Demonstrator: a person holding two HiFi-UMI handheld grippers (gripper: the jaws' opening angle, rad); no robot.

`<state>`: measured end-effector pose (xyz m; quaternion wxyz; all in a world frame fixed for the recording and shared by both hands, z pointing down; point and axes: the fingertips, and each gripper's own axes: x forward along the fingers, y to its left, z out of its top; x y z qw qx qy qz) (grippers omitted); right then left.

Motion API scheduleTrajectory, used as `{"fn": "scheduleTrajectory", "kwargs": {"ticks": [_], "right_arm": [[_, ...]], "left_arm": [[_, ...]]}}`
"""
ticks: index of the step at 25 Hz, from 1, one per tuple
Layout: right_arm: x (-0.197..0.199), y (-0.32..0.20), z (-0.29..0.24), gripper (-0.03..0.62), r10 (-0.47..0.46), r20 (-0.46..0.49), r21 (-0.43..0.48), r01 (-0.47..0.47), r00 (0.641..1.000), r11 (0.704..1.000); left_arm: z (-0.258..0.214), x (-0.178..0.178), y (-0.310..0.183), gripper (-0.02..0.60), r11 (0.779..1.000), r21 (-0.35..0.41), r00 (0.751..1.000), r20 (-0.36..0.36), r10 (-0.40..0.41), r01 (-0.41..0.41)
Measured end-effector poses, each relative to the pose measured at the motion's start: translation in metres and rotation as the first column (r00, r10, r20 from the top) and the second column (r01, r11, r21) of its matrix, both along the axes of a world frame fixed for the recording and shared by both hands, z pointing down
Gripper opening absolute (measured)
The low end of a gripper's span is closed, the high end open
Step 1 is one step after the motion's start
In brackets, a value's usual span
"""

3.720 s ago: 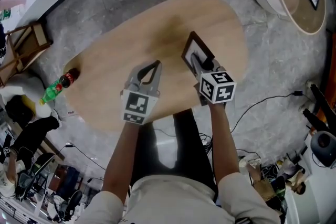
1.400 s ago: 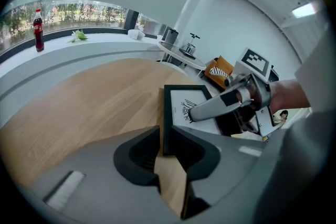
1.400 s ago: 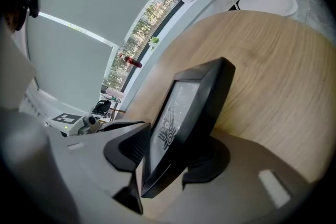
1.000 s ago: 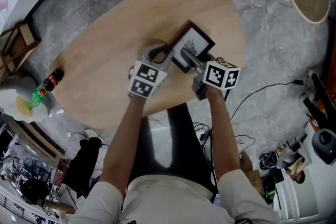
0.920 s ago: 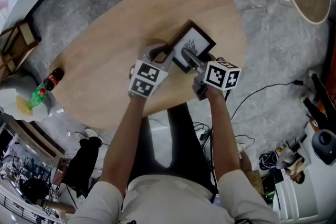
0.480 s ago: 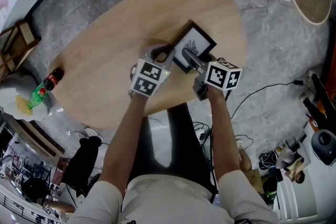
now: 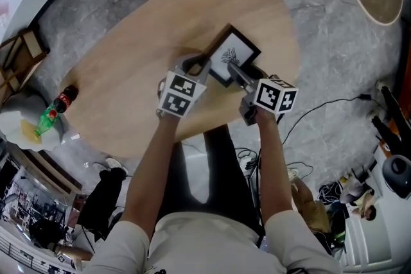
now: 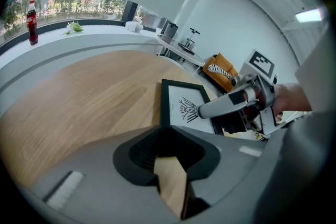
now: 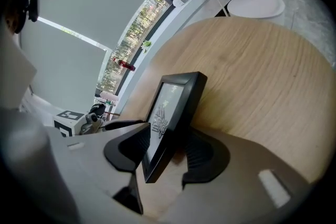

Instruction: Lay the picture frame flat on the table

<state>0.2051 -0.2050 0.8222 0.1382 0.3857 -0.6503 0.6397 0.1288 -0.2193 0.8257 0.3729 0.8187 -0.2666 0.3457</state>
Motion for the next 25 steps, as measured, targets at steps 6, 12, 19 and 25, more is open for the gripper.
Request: {"fn": "scheduleTrajectory", "kwargs": {"ticks": [6, 12, 19, 25], "right_arm": [[0.009, 0.007, 0.0, 0.195, 0.018, 0.0, -0.007, -0.018, 1.0, 1.0], [0.017, 0.02, 0.003, 0.195, 0.03, -0.007, -0.027, -0.03, 1.0, 0.999], [0.03, 0.033, 0.002, 0.195, 0.043, -0.025, -0.045, -0.045, 0.999, 0.998], [0.038, 0.034, -0.016, 0.192, 0.032, -0.04, -0.033, -0.033, 0.999, 0.999]], "left_arm": [[0.001, 0.0, -0.001, 0.078, 1.0, -0.006, 1.0, 0.011, 0.005, -0.005], [0.006, 0.001, 0.001, 0.084, 1.0, -0.02, 1.0, 0.021, 0.012, -0.011], [0.008, 0.0, 0.002, 0.089, 0.999, -0.037, 1.0, 0.021, 0.009, -0.009], [0.007, 0.005, 0.001, 0.154, 0.998, -0.059, 0.999, -0.027, -0.028, 0.026]]}}
